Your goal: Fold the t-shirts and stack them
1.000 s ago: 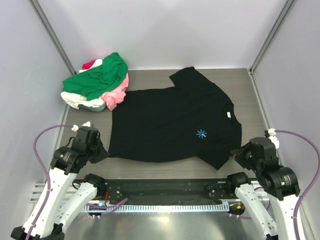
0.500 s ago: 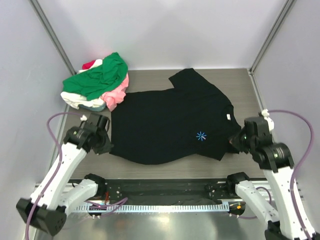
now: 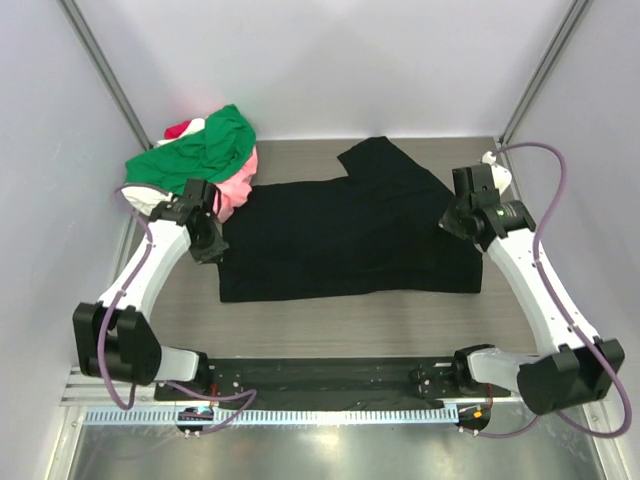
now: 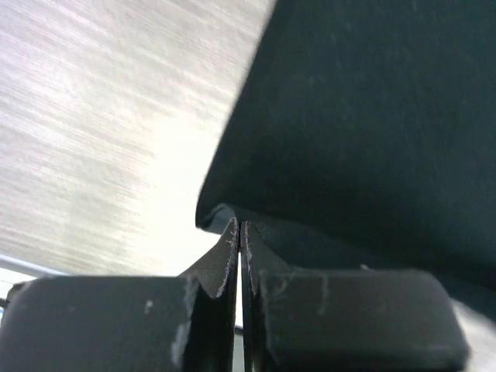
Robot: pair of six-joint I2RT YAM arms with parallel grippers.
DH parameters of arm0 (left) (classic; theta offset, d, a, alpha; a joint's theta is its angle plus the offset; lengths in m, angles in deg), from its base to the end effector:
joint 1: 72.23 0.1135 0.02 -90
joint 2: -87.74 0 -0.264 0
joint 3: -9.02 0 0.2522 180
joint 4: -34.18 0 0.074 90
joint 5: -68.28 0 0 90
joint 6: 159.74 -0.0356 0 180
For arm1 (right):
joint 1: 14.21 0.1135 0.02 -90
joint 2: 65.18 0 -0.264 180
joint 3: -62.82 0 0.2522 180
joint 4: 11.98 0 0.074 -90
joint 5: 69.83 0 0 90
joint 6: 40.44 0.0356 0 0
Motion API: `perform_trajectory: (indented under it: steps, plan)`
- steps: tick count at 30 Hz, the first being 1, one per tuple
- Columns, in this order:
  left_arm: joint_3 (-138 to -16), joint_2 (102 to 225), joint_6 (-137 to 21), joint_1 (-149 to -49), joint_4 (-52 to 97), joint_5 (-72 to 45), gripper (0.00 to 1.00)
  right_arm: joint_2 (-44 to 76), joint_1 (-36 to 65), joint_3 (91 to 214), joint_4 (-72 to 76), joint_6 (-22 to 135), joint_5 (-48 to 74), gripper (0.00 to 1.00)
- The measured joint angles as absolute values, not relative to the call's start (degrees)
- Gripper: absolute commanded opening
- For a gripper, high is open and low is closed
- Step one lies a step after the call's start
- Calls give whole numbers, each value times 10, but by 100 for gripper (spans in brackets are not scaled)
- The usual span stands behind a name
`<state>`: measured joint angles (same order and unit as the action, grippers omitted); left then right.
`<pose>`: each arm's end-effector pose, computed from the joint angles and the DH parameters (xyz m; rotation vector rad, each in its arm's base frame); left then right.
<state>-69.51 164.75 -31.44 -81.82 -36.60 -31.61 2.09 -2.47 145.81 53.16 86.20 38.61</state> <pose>0.2489 -0.0359 0.2754 -0.7219 2.6456 0.0132 0.2283 0.0359 0.3435 0.6501 2.2846 0.0081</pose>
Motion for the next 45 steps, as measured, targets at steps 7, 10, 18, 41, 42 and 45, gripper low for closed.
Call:
perform_trajectory:
  steps: [7, 10, 18, 41, 42, 45]
  plan:
    - [-740, 1746, -335, -785, -344, -311, 0, 137, -49, 1503, 474, 829, 385, 1]
    - [-764, 1787, -344, -771, -339, -305, 0, 185, -60, 1520, 460, 822, 382, 1]
    - [-857, 1931, -362, -731, -335, -254, 57, 401, -95, 1714, 477, 799, 354, 86]
    - [-390, 1593, -188, -726, -128, -163, 59, 73, -335, 1168, 344, 840, 145, 70]
    - [-390, 1594, -186, -726, -119, -162, 59, 77, -337, 1164, 336, 839, 141, 69]
    - [-389, 1602, -176, -726, -86, -158, 58, 97, -340, 1157, 308, 837, 129, 66]
